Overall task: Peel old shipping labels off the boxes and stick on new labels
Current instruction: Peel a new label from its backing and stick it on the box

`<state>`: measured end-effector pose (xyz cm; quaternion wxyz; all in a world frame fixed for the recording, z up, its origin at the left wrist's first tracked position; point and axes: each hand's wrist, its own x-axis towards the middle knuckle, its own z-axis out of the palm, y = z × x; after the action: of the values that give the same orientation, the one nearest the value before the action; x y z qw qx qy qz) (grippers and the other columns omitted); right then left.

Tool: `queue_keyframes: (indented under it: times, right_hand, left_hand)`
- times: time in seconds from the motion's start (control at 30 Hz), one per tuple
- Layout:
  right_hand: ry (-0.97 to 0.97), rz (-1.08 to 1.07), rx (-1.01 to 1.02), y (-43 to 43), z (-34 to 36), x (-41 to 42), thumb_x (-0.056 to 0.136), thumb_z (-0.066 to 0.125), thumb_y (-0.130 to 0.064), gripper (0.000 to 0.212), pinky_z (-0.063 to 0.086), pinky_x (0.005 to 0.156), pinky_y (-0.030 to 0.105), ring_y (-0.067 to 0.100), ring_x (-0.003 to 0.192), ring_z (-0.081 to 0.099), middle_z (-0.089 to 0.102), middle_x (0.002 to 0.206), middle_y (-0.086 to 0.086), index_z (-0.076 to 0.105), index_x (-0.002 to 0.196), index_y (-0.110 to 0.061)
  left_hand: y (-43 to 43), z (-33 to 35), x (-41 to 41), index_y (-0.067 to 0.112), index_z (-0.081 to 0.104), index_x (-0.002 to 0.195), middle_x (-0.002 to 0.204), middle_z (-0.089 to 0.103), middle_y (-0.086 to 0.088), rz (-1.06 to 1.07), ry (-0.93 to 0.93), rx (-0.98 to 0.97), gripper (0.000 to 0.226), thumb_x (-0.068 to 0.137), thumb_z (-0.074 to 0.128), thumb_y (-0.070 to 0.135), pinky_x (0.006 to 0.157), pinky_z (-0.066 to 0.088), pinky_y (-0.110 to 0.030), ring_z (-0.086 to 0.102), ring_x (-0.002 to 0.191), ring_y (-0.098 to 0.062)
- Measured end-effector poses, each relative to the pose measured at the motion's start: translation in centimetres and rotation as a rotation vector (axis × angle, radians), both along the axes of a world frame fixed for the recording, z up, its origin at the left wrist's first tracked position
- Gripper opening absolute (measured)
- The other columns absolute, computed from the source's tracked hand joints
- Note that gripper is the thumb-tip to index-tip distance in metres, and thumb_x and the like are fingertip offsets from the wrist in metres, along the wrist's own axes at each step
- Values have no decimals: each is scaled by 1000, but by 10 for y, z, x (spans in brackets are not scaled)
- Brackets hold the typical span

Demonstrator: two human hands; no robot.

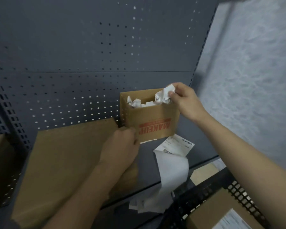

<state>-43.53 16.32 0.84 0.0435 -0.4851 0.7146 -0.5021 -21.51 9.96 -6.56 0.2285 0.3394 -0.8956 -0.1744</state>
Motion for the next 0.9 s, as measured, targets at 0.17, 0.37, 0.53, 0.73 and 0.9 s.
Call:
queue_keyframes:
  times: [0.17,0.37,0.53,0.73,0.9]
  right_hand:
    - [73,-4,-9,-13,4,-36,91,63,-28,20,57,82,44,20,84,71,73,91,3,60,110,-21]
    - [104,81,-22,-38,1,-62,92,68,-24,20,48,59,13,1,68,68,74,82,-5,56,108,-22]
    - [70,230,99,-55,-8,-75,84,77,-27,25,55,70,31,13,72,69,75,89,3,62,101,-18]
    - [213,316,269,-67,-5,-70,84,77,-32,16,54,86,38,17,93,68,73,99,2,70,93,-20]
    - [406,390,354,-73,-13,-63,96,62,-33,16,49,84,30,12,94,65,69,101,-9,72,101,-22]
  left_hand:
    - [34,-5,-55,13,60,87,90,64,-2,20,-94,167,23,93,55,35,71,54,-32,64,81,-21]
    - [57,-26,-92,8,57,112,114,57,-7,129,-259,365,45,95,54,49,89,50,-33,60,104,-26]
    - [55,-40,-96,9,56,114,118,59,-10,235,-236,485,39,90,64,39,90,52,-36,60,109,-29]
    - [43,-45,-90,12,53,121,114,57,-1,277,-112,600,48,82,78,25,75,51,-24,59,93,-15]
    - [32,-40,-78,13,66,103,101,69,-1,231,-92,741,48,67,89,34,82,60,-34,69,87,-14]
